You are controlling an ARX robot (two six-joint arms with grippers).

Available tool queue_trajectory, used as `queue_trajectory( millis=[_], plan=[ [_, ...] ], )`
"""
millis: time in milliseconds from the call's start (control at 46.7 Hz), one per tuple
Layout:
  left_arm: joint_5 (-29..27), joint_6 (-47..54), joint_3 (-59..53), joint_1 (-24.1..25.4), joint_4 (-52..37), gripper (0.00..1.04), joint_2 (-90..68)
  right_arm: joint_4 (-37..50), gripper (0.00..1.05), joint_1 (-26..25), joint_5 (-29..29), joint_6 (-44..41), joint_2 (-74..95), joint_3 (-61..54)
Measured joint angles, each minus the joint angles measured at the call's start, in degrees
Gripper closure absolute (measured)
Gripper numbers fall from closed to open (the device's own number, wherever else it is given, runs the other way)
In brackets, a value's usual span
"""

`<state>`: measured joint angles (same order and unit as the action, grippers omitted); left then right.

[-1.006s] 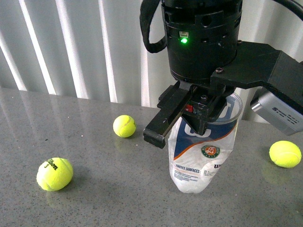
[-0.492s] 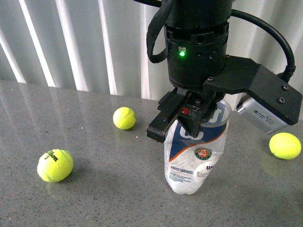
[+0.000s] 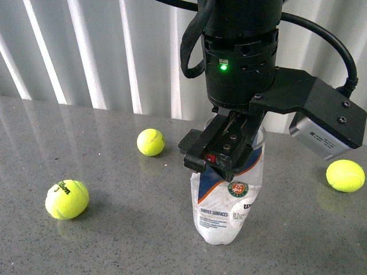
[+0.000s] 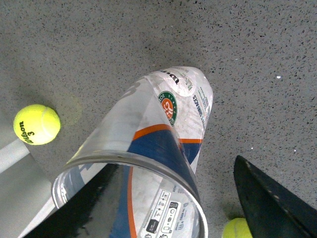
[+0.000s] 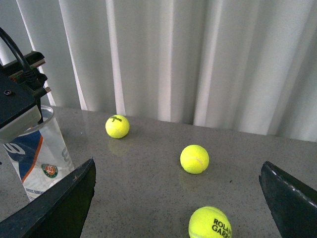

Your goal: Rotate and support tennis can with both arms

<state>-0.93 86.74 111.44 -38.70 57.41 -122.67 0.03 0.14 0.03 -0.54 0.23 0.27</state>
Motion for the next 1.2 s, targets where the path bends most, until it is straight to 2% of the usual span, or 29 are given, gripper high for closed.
queue_trajectory(
  millis=[150,364,535,642,706,856,942,1049,1092,1113,1134,1177,1199],
  plan=[
    [0.0,-0.2,0.5,0.0,0.2,0.05,0.0,0.0,0.07,0.0,0.0,0.0,0.0,0.0],
    [1.4,-3.7,4.0,-0.3,2.1,0.07,0.0,0.0,0.07,0.0,0.0,0.0,0.0,0.0],
    [6.0,-8.3,9.3,-0.2,7.3,0.07,1.5,0.0,0.07,0.0,0.0,0.0,0.0,0.0],
    [8.5,-9.9,9.6,0.7,6.8,0.07,5.0,0.0,0.07,0.0,0.0,0.0,0.0,0.0],
    [12.1,-11.0,7.0,2.0,3.1,0.07,9.3,0.0,0.07,0.0,0.0,0.0,0.0,0.0],
    [22.9,-19.1,-8.1,7.5,-13.0,0.07,25.4,0.0,0.07,0.0,0.0,0.0,0.0,0.0],
    [29.3,-28.0,-19.5,13.6,-22.8,0.07,36.9,0.0,0.07,0.0,0.0,0.0,0.0,0.0],
    [32.4,-35.9,-29.3,19.7,-29.5,0.07,45.4,0.0,0.07,0.0,0.0,0.0,0.0,0.0],
    [33.0,-39.9,-35.9,24.1,-32.5,0.07,50.3,0.0,0.07,0.0,0.0,0.0,0.0,0.0],
    [31.5,-41.7,-38.5,25.0,-34.3,0.08,52.0,0.0,0.07,0.0,0.0,0.0,0.0,0.0],
    [23.5,-47.6,-43.8,25.7,-41.0,0.12,55.0,0.0,0.07,0.0,0.0,0.0,0.0,0.0],
    [10.7,-57.2,-53.2,27.9,-53.4,0.21,59.9,0.0,0.07,0.0,0.0,0.0,0.0,0.0],
    [6.4,-61.0,-57.0,28.9,-57.9,0.25,61.7,0.0,0.07,0.0,-0.1,0.0,0.0,0.0]
  ],
)
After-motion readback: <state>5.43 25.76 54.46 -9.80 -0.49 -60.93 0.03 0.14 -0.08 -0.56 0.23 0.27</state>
